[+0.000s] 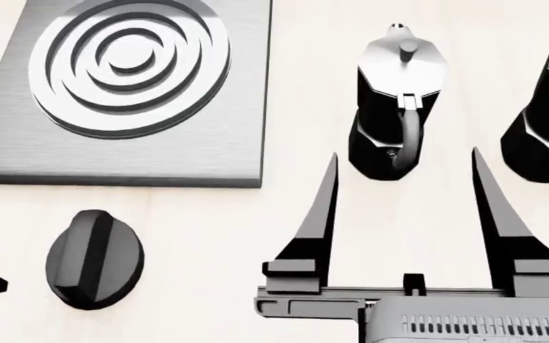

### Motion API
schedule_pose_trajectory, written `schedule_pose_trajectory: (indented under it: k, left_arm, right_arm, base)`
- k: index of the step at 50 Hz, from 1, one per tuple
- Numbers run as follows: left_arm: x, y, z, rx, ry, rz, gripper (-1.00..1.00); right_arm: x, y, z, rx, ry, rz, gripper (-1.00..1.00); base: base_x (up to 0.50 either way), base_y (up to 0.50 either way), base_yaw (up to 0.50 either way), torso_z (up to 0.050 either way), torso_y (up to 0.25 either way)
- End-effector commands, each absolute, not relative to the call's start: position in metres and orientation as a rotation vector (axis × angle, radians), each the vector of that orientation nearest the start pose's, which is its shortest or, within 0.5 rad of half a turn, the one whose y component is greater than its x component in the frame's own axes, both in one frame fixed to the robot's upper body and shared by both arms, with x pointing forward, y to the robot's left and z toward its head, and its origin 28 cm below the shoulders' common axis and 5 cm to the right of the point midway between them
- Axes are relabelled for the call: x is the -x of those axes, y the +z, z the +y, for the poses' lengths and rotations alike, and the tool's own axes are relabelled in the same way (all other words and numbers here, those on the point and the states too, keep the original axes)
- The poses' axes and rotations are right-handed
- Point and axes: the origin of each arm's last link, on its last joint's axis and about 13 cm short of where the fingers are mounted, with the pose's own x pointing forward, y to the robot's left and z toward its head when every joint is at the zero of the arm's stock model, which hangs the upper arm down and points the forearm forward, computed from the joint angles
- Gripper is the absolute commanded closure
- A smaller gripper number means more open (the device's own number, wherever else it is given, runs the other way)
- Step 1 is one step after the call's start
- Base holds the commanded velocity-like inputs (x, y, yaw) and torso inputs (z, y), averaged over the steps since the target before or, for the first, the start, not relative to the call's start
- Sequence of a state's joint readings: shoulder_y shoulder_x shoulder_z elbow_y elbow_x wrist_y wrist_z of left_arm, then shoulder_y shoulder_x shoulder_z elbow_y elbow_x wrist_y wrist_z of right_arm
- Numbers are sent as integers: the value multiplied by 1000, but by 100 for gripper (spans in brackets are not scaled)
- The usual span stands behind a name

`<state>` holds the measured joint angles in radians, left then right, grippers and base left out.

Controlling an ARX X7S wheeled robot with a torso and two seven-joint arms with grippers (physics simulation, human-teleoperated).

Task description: Turn off the stove.

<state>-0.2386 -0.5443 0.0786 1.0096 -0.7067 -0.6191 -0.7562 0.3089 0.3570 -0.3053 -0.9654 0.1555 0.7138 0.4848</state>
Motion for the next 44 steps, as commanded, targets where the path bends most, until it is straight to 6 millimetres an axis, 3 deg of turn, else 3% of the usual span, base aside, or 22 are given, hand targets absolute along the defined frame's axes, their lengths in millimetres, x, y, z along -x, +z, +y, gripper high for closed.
schedule_pose_trajectory:
  k: [1,44]
  left_arm:
    - [-166,213,217,58,75,-439,-100]
    - [-157,240,216,79,42,-518,-100]
  right_arm:
    - [-190,207,-87,165,-44,-519,-100]
    - [-192,234,-80,159,-24,-603,-100]
  base:
    - [0,0,0,0,0]
    - [0,0,0,0,0]
